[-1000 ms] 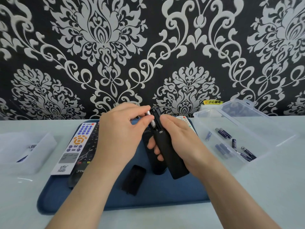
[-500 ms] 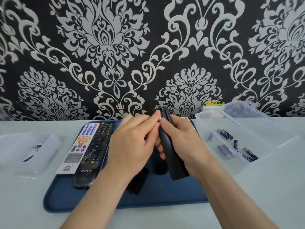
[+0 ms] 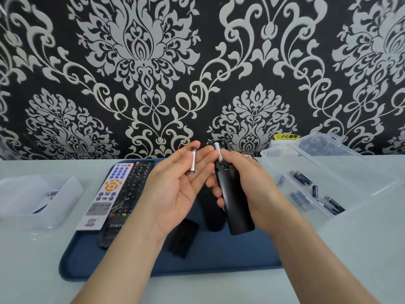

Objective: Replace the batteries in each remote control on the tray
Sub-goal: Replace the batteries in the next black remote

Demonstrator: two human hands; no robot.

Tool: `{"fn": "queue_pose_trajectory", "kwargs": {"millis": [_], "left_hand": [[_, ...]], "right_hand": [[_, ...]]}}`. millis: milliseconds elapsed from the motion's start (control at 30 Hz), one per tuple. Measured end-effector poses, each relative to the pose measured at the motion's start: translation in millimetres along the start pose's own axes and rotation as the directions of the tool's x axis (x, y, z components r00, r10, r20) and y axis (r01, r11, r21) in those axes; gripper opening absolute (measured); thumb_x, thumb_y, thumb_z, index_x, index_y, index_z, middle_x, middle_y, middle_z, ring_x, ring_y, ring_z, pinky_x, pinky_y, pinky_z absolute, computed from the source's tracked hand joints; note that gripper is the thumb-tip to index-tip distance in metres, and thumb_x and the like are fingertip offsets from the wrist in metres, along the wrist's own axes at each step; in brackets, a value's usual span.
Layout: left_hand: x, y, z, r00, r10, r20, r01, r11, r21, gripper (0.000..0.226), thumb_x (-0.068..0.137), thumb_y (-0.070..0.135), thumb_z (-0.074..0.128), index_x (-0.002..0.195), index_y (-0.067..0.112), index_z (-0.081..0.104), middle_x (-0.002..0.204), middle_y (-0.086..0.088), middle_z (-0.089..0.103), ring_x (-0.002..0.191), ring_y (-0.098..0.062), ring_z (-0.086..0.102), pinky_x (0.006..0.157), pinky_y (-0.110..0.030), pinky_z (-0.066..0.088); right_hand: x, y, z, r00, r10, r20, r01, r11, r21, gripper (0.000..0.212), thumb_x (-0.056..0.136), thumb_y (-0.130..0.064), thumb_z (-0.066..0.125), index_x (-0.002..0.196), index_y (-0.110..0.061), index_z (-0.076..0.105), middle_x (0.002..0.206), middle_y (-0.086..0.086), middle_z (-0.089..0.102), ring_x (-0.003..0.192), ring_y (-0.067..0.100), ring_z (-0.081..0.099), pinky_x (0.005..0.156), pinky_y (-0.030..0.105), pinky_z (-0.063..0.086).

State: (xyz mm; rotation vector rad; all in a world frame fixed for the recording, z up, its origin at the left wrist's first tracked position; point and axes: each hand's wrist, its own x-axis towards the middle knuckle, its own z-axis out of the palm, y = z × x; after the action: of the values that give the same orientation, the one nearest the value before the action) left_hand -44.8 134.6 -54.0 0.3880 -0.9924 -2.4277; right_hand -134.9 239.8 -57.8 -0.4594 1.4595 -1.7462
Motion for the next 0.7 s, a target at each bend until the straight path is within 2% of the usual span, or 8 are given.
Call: {"fn": "queue_pose_trajectory", "kwargs": {"millis": [133, 233, 300, 367, 433, 533, 600, 700], "left_hand": [[0.0, 3.5, -1.9, 0.998, 0.066, -0.022, -0.065, 0.997, 0.050, 0.017, 0.099, 0.009, 0.044, 0.105, 0.009, 0.059, 0.099, -0.011, 0.074, 0.090, -0.019, 0.072, 0.068, -0.022, 0.058], [0.3, 4.2, -3.3, 0.985, 0.169, -0.047, -0.146, 0.937, 0.316, 0.013, 0.093, 0.011, 0.055, 0.099, 0.011, 0.066, 0.088, -0.007, 0.074, 0.070, -0.012, 0.069, 0.063, -0.019, 0.055], [-0.7, 3.6, -3.0, 0.959, 0.282, -0.014, -0.221, 0.779, 0.587, 0.012, 0.089, 0.011, 0.063, 0.097, 0.013, 0.071, 0.082, -0.009, 0.072, 0.059, -0.009, 0.062, 0.056, -0.018, 0.051], [-2.0, 2.9, -0.8, 0.932, 0.363, 0.017, -0.256, 0.620, 0.741, 0.008, 0.085, 0.009, 0.069, 0.091, 0.014, 0.071, 0.074, -0.009, 0.072, 0.048, -0.008, 0.056, 0.047, -0.018, 0.046], [-3.0, 1.3, 2.1, 0.915, 0.403, 0.033, -0.251, 0.501, 0.828, 0.009, 0.080, 0.013, 0.075, 0.082, 0.014, 0.066, 0.064, -0.003, 0.070, 0.042, -0.008, 0.053, 0.042, -0.020, 0.045], [-3.7, -3.9, 2.2, 0.876, 0.476, 0.083, -0.241, 0.281, 0.929, 0.019, 0.075, 0.025, 0.080, 0.070, 0.020, 0.062, 0.060, 0.008, 0.068, 0.046, -0.002, 0.057, 0.051, -0.019, 0.048], [-3.1, -5.8, 1.2, 0.847, 0.521, 0.105, -0.256, 0.226, 0.940, 0.018, 0.072, 0.024, 0.081, 0.067, 0.022, 0.064, 0.060, 0.011, 0.066, 0.051, 0.002, 0.057, 0.053, -0.011, 0.044], [0.5, -7.6, -3.8, 0.803, 0.567, 0.180, -0.297, 0.119, 0.947, 0.009, 0.074, 0.017, 0.080, 0.072, 0.022, 0.073, 0.066, 0.012, 0.068, 0.063, 0.001, 0.061, 0.061, -0.013, 0.046]], "right_hand": [[3.8, 3.2, -0.3, 0.998, 0.019, 0.068, -0.025, 0.996, 0.086, 0.040, 0.098, -0.031, 0.051, 0.116, 0.004, 0.058, 0.075, 0.014, 0.067, 0.054, 0.021, 0.056, 0.048, 0.029, 0.049], [5.3, 4.2, 0.4, 0.998, 0.006, 0.065, -0.013, 0.993, 0.114, 0.037, 0.099, -0.023, 0.046, 0.116, 0.008, 0.057, 0.075, 0.012, 0.066, 0.055, 0.020, 0.057, 0.051, 0.030, 0.051], [6.2, 5.0, 1.6, 0.999, -0.010, 0.053, 0.003, 0.992, 0.130, 0.029, 0.100, -0.020, 0.042, 0.111, 0.000, 0.059, 0.078, 0.013, 0.066, 0.056, 0.021, 0.057, 0.052, 0.032, 0.051], [7.2, 6.4, 2.7, 0.999, -0.010, 0.032, 0.006, 0.993, 0.120, 0.026, 0.100, -0.019, 0.040, 0.104, -0.004, 0.060, 0.077, 0.014, 0.065, 0.057, 0.022, 0.058, 0.053, 0.032, 0.051], [8.4, 8.4, 3.2, 1.000, -0.013, 0.016, 0.012, 0.996, 0.085, 0.027, 0.099, -0.019, 0.039, 0.096, -0.008, 0.063, 0.076, 0.013, 0.065, 0.059, 0.022, 0.059, 0.054, 0.032, 0.052], [9.0, 11.7, 4.8, 1.000, -0.029, -0.002, 0.029, 1.000, 0.005, 0.028, 0.096, -0.018, 0.041, 0.094, -0.005, 0.066, 0.076, 0.015, 0.064, 0.062, 0.023, 0.060, 0.057, 0.033, 0.053], [8.5, 13.3, 6.8, 1.000, -0.030, 0.002, 0.030, 1.000, 0.000, 0.029, 0.096, -0.017, 0.042, 0.094, -0.005, 0.068, 0.077, 0.015, 0.063, 0.062, 0.024, 0.059, 0.057, 0.033, 0.052], [7.6, 13.1, 8.2, 0.999, -0.040, 0.024, 0.039, 0.998, 0.042, 0.030, 0.097, -0.015, 0.039, 0.091, -0.007, 0.067, 0.075, 0.015, 0.061, 0.061, 0.024, 0.056, 0.056, 0.033, 0.050]]}}
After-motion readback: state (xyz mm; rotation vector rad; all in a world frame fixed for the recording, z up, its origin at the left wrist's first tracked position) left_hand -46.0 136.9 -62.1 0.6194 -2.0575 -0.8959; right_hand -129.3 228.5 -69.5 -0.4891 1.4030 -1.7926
